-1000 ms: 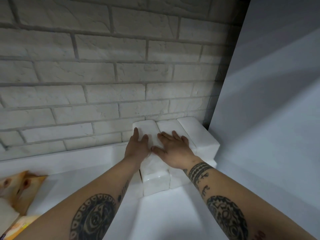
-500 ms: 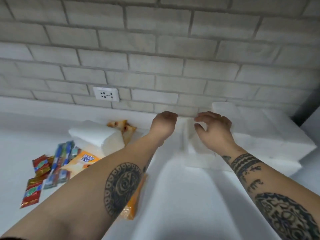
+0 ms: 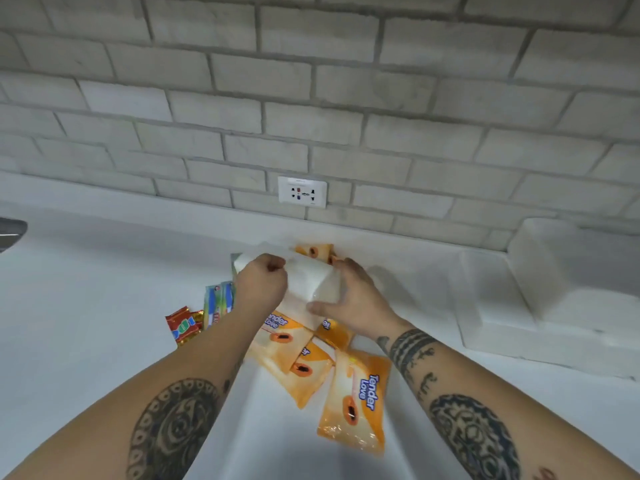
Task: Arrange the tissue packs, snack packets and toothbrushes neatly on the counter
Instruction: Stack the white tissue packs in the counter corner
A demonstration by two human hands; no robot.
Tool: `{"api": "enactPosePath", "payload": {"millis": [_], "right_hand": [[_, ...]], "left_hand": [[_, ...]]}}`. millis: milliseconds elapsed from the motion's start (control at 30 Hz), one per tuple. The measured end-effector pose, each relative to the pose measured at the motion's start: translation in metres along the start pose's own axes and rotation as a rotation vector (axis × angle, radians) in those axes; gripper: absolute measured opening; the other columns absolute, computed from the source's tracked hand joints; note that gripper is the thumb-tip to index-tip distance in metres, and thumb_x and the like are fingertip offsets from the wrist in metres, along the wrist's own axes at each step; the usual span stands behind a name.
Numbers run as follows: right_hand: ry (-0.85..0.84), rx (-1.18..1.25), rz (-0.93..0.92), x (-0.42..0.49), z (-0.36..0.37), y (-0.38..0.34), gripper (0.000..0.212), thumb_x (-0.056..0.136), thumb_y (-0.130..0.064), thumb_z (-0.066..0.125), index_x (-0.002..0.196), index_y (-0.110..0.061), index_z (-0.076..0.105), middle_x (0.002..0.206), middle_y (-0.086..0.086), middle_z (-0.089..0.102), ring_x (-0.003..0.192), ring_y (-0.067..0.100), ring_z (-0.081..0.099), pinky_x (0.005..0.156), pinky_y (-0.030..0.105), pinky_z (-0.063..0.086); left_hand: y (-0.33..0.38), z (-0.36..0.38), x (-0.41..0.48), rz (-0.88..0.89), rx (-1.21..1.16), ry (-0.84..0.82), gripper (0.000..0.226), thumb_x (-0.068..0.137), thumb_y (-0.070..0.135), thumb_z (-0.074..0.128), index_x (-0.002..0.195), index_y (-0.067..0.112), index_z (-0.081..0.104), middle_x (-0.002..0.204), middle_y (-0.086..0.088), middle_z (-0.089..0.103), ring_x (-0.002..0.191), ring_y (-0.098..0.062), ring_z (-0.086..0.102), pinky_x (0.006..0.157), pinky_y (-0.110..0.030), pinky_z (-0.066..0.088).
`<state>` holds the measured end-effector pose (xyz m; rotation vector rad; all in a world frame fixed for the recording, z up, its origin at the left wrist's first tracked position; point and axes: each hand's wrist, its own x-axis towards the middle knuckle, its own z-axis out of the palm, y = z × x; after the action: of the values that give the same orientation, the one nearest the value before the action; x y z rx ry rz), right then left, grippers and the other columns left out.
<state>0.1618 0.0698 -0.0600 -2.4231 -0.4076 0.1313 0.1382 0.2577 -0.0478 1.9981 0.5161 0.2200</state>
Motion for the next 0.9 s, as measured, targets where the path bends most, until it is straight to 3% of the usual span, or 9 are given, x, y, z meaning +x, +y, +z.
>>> {"api": "enactPosePath", "payload": {"millis": [100,233,300,400,533,633,733,800,900], "right_hand": [[-0.092,-0.011,0.036,0.014,0.029,-0.019,0.137,0.055,-0.066,0.089,0.162,-0.030,0.010,0.171,-0.004,-0.008,0.157,0.018,-0.006,0.127,0.043,0.016],[0.052,-0.036,0.101,0.027,0.052,-0.027,0.122,0.064,-0.052,0.089,0.160,-0.028,0.017,0.163,0.004,0.018,0.151,0.027,0.019,0.120,0.042,0.031],[0.127,-0.025,0.100,0.024,0.056,-0.028,0.108,0.069,-0.050,0.085,0.157,-0.026,0.027,0.157,0.003,0.028,0.146,0.025,0.028,0.117,0.039,0.035],[0.264,0.017,0.069,0.007,0.056,-0.032,0.100,0.070,-0.049,0.083,0.154,-0.028,0.032,0.152,-0.003,0.032,0.144,0.018,0.029,0.116,0.032,0.034],[0.478,0.055,0.098,-0.021,0.044,-0.043,0.096,0.072,-0.052,0.082,0.150,-0.028,0.032,0.144,-0.010,0.029,0.137,0.017,0.038,0.112,0.029,0.039],[0.612,0.034,0.085,-0.043,0.028,-0.051,0.098,0.069,-0.054,0.083,0.149,-0.024,0.033,0.141,-0.009,0.030,0.138,0.014,0.034,0.110,0.023,0.034],[0.629,0.073,0.102,-0.067,0.008,-0.048,0.111,0.060,-0.068,0.081,0.149,-0.025,0.031,0.138,-0.013,0.028,0.135,0.008,0.031,0.109,0.020,0.031],[0.602,0.152,0.091,-0.086,-0.008,-0.037,0.114,0.060,-0.082,0.073,0.150,-0.028,0.029,0.140,-0.017,0.027,0.135,0.004,0.033,0.113,0.026,0.036],[0.628,0.273,0.128,-0.107,-0.032,-0.017,0.093,0.079,-0.083,0.053,0.153,-0.033,0.026,0.145,-0.023,0.031,0.135,-0.002,0.038,0.114,0.039,0.041]], "left_hand": [[-0.027,-0.014,0.012,-0.056,-0.044,-0.021,0.035,0.093,0.007,0.052,0.121,0.016,0.071,0.115,0.000,0.070,0.102,-0.021,0.059,0.086,-0.028,0.045],[-0.056,-0.026,0.026,-0.181,-0.163,-0.094,0.013,0.095,0.012,0.056,0.091,0.019,0.066,0.088,-0.004,0.064,0.087,-0.027,0.060,0.081,-0.038,0.051],[-0.063,-0.030,0.030,-0.238,-0.208,-0.129,0.009,0.094,0.017,0.055,0.089,0.014,0.061,0.086,-0.012,0.057,0.080,-0.025,0.053,0.074,-0.038,0.048],[-0.052,-0.032,0.032,-0.322,-0.336,-0.230,0.050,0.098,0.054,0.054,0.126,0.013,0.058,0.113,-0.009,0.062,0.092,-0.030,0.062,0.084,-0.045,0.058],[-0.010,-0.025,0.018,-0.361,-0.588,-0.416,0.093,0.081,0.083,0.057,0.155,0.036,0.027,0.142,-0.005,0.049,0.124,-0.040,0.057,0.097,-0.060,0.054],[0.023,-0.006,0.006,-0.328,-0.699,-0.486,0.104,0.072,0.071,0.078,0.152,0.045,0.017,0.122,-0.003,0.064,0.111,-0.033,0.066,0.086,-0.061,0.059],[0.048,0.013,-0.005,-0.247,-0.741,-0.511,0.106,0.074,0.050,0.086,0.152,0.047,0.015,0.132,-0.003,0.064,0.110,-0.028,0.068,0.082,-0.055,0.061],[0.061,0.024,-0.012,-0.171,-0.734,-0.540,0.102,0.077,0.045,0.085,0.154,0.047,0.018,0.138,-0.002,0.061,0.112,-0.029,0.067,0.083,-0.048,0.061],[0.076,0.038,-0.022,-0.102,-0.718,-0.603,0.089,0.088,0.033,0.080,0.156,0.043,0.023,0.132,0.001,0.066,0.103,-0.026,0.071,0.058,-0.031,0.057]]}}
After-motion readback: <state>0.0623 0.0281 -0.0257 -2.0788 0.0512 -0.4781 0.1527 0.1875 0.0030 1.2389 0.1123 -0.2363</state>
